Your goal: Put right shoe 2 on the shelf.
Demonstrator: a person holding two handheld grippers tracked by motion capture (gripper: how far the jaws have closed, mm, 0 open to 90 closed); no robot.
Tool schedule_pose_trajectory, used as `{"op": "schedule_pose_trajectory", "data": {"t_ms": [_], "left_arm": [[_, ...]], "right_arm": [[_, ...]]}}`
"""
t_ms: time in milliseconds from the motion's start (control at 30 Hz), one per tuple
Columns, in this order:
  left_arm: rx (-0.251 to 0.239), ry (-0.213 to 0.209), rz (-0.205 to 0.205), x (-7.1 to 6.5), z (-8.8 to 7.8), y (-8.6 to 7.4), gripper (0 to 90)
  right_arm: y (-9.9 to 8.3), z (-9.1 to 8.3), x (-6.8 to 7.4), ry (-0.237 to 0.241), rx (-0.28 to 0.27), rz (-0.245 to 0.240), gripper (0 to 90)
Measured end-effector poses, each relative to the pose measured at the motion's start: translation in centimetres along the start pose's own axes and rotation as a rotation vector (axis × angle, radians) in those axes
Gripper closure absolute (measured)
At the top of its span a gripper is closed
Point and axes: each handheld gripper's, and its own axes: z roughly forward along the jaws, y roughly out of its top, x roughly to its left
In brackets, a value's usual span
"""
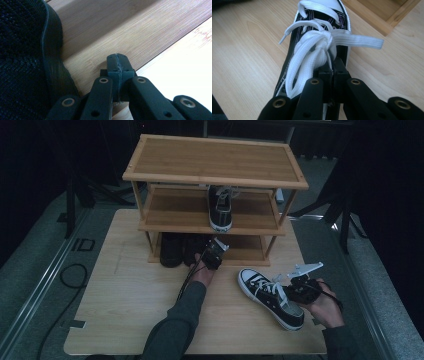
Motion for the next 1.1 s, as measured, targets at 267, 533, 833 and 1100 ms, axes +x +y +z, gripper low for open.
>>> {"op": "schedule_pose_trajectory", "data": {"t_ms": [267, 533, 833, 1100], "left_arm": [[0.0, 0.0, 0.0, 0.0, 0.0, 0.0, 90.0], [0.0, -0.001, 0.0, 0.0, 0.0, 0.0, 90.0], [0.0, 0.0, 0.0, 0.0, 0.0, 0.0, 90.0], [0.0, -0.001, 0.0, 0.0, 0.0, 0.0, 89.9]], "right_arm": [[1.1, -1.2, -0.4, -0.001, -0.013, -0.052, 88.3], [2.8, -2.6, -0.5, -0.003, -0.025, -0.113, 88.3], [5.1, -4.0, -0.6, 0.007, -0.053, -0.156, 88.4], [6.7, -5.2, -0.9, 0.015, -0.08, -0.185, 88.4]]}}
